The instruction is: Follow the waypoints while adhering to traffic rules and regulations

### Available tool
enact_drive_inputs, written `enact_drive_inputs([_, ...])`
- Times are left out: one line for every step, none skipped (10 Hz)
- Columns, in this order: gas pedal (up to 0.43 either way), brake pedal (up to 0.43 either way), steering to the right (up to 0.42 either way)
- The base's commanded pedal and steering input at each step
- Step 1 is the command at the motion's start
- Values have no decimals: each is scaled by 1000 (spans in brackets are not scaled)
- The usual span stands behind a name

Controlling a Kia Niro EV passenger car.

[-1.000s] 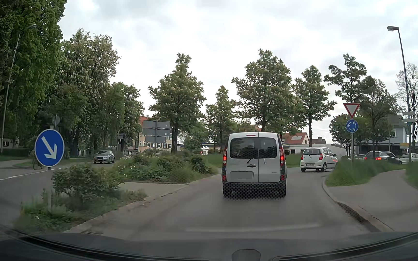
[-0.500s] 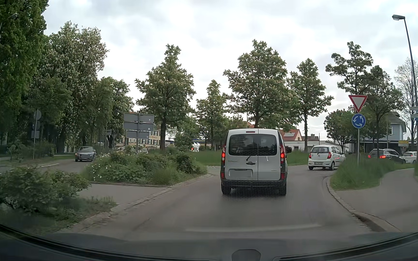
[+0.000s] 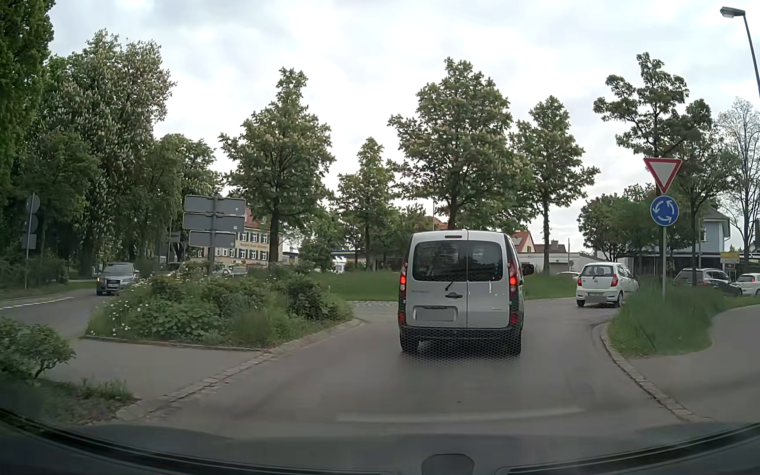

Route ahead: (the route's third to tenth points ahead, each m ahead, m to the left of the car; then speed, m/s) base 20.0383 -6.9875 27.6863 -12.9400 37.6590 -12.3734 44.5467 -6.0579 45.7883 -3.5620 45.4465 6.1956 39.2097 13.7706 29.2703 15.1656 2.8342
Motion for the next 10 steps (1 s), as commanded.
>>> enact_drive_inputs([0, 0, 89])
enact_drive_inputs([0, 0, 89])
enact_drive_inputs([0, 0, 89])
enact_drive_inputs([79, 0, 89])
enact_drive_inputs([110, 0, 89])
enact_drive_inputs([110, 0, 89])
enact_drive_inputs([110, 0, 89])
enact_drive_inputs([110, 0, 89])
enact_drive_inputs([110, 0, 89])
enact_drive_inputs([110, 0, 89])
